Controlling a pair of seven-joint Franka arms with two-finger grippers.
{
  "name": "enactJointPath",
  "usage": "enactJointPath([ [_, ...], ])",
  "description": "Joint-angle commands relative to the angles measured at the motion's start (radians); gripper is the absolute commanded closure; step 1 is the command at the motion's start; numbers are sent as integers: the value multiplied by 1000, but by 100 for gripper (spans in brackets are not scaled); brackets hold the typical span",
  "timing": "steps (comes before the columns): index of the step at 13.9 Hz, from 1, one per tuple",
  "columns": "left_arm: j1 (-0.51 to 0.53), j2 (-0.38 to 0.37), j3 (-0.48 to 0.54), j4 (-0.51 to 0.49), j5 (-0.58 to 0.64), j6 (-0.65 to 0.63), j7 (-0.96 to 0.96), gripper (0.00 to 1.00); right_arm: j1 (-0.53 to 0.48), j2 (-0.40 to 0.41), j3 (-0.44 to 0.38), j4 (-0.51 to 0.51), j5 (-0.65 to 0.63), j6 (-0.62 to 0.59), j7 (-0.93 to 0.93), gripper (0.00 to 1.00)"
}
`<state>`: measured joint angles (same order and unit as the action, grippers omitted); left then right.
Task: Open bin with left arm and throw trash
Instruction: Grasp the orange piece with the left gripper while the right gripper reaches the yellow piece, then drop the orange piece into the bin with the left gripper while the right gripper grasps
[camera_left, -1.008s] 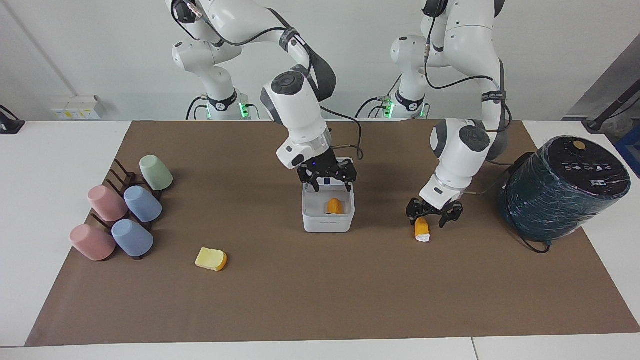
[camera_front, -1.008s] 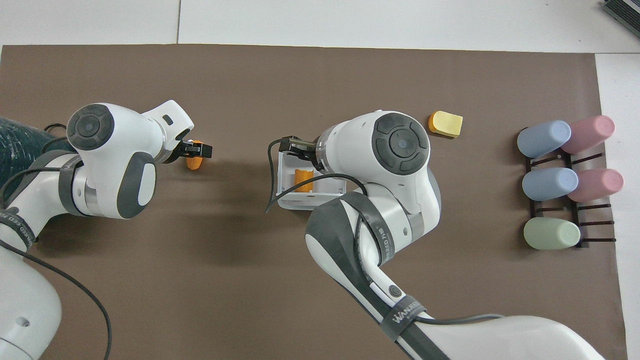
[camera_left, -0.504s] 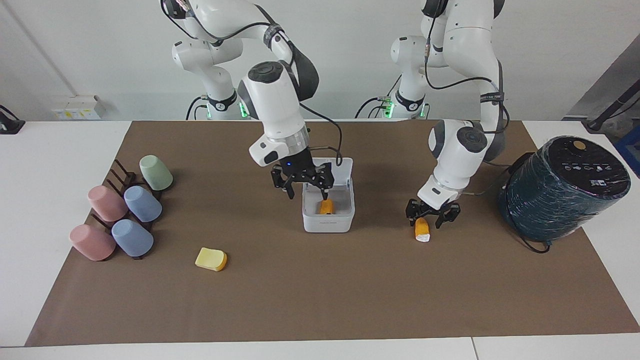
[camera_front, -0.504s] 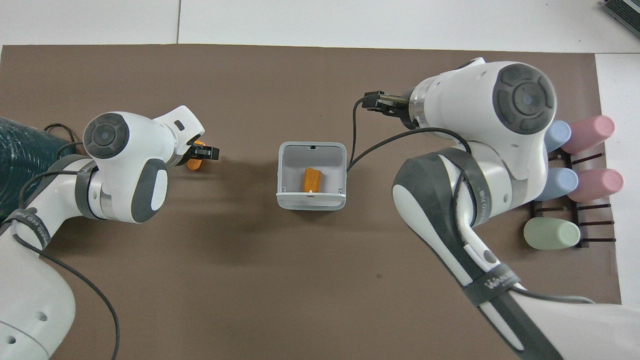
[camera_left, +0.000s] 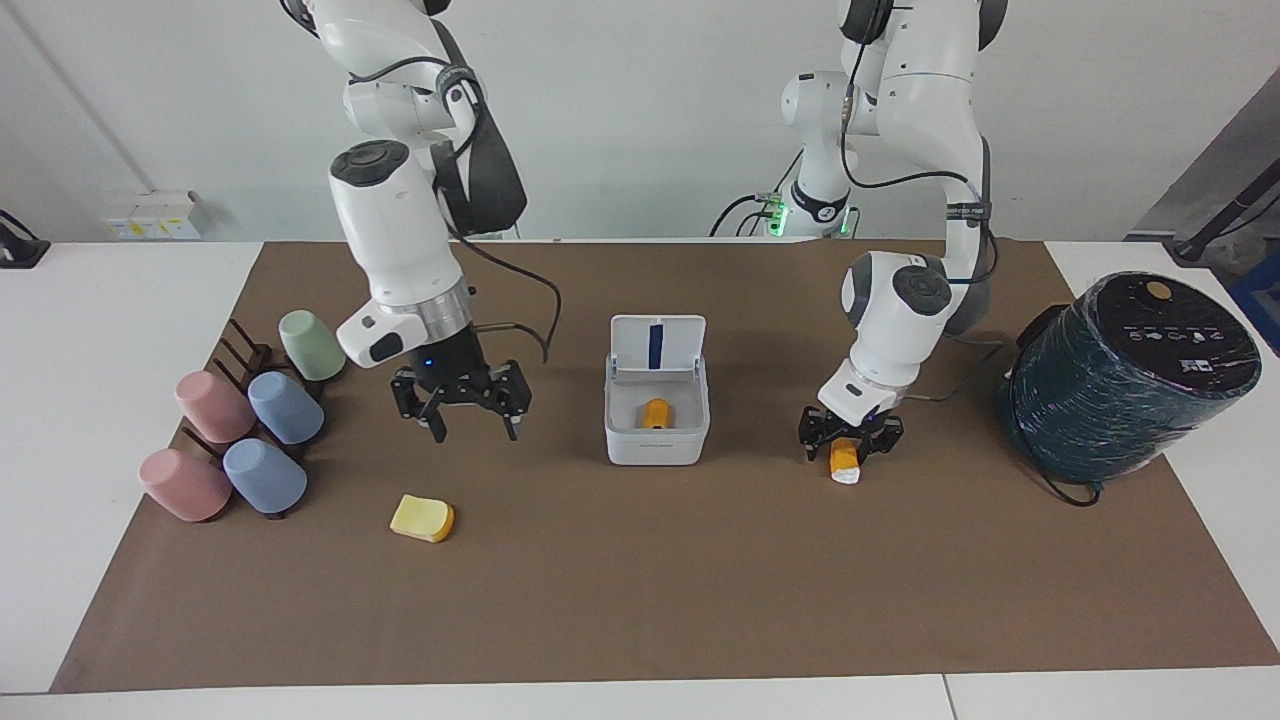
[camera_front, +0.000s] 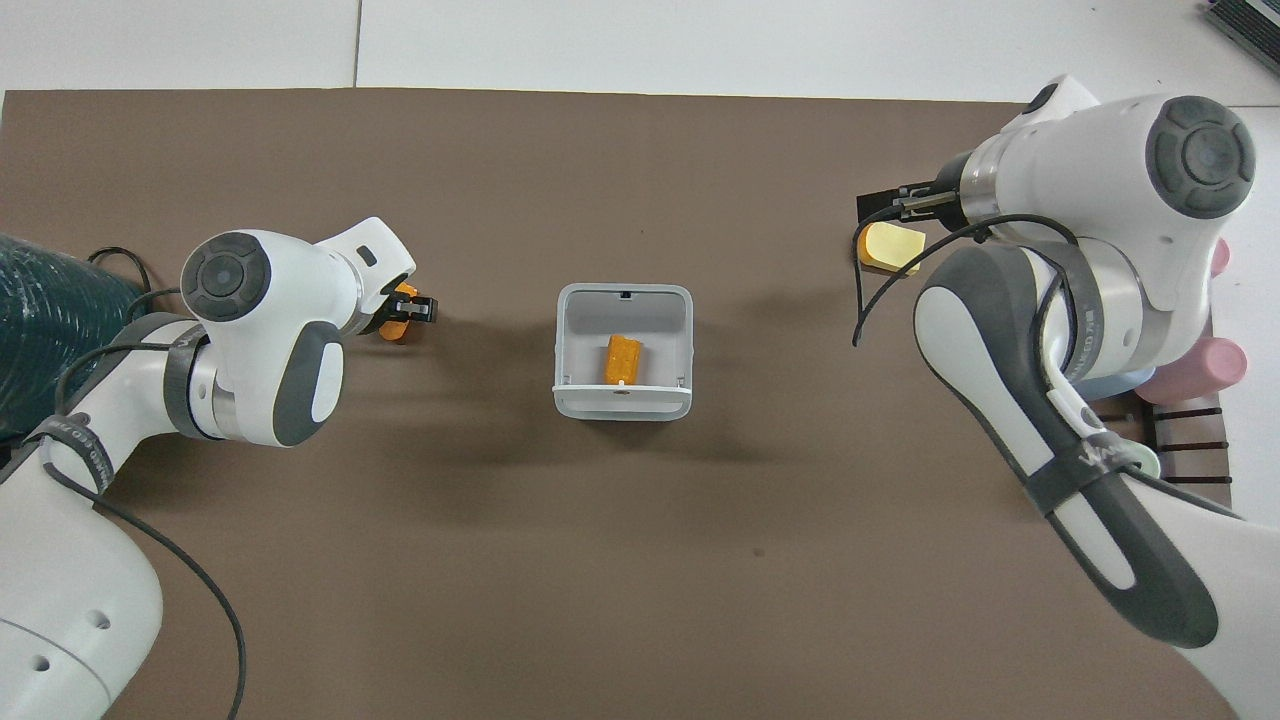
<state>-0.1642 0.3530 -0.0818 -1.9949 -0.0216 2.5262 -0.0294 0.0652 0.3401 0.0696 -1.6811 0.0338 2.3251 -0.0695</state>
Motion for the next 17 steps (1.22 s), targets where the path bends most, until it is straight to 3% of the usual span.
enactJointPath([
  [1, -8, -6, 11, -18, 8, 17, 9, 73, -33, 55, 16, -6, -17, 81, -122, 0],
  [2, -8, -6, 11, -16, 6, 17, 9, 90, -34, 75, 16, -6, -17, 107, -139, 0],
  [3, -6, -6, 11, -7, 8, 13, 9, 100, -38, 89, 16, -5, -18, 124, -147, 0],
  [5, -9, -3, 11, 33, 6, -19, 5, 100, -48, 149, 16, 0, -18, 199, -264, 0],
  [8, -14, 9, 7, 210, 3, -250, -17, 100, -51, 192, 16, -2, -18, 198, -401, 0],
  [12, -113, -8, 7, 333, 3, -459, -176, 100, -79, 194, 21, -11, 0, 120, -674, 0],
  [16, -233, -20, 4, 407, -3, -570, -384, 100, -82, 201, 22, -20, 1, 120, -748, 0],
  [17, -270, -20, 2, 421, -4, -575, -449, 100, -82, 206, 22, -22, 4, 120, -754, 5],
])
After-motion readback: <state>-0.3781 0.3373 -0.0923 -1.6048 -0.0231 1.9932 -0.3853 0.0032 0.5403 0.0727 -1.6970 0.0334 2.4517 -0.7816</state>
